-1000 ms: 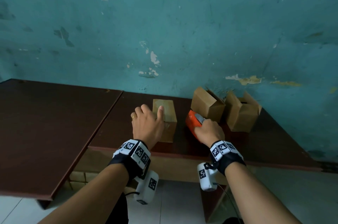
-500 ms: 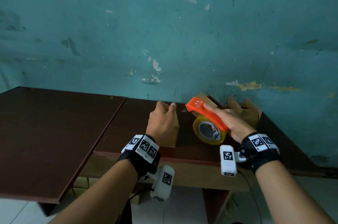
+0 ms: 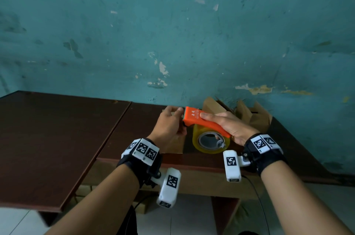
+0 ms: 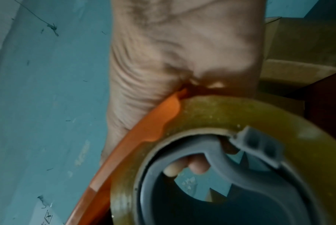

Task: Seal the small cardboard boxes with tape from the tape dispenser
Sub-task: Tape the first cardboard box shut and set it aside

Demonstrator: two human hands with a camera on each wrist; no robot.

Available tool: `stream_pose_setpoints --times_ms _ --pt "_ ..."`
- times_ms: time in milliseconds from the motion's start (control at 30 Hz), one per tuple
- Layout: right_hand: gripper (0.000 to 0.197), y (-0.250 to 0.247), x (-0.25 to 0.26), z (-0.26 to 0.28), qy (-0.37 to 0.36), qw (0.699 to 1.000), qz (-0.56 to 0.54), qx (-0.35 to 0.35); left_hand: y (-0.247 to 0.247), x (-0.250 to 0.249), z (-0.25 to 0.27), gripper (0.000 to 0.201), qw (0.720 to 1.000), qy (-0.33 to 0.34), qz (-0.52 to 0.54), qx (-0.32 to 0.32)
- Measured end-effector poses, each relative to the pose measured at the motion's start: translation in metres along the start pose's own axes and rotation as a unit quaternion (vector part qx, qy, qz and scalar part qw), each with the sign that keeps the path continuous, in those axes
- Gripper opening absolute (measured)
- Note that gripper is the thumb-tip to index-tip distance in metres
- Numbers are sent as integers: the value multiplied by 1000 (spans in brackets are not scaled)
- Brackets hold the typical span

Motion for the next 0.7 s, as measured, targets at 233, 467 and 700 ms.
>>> stream_pose_setpoints --times_ms 233,467,700 --pt "93 5 -3 -15 12 999 35 35 -12 0 1 19 997 65 -33 -11" --pt "86 16 9 -27 2 993 99 63 -31 12 -2 39 993 84 -65 -44" --pt "59 17 17 -36 -8 989 134 55 -45 20 -13 38 991 99 -80 -52"
Point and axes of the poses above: each hand's wrist, its own z-axis away from the middle knuckle, its own y-axis out of the palm, x = y × z, the point moved 10 cm from there along -z, towards the middle knuckle
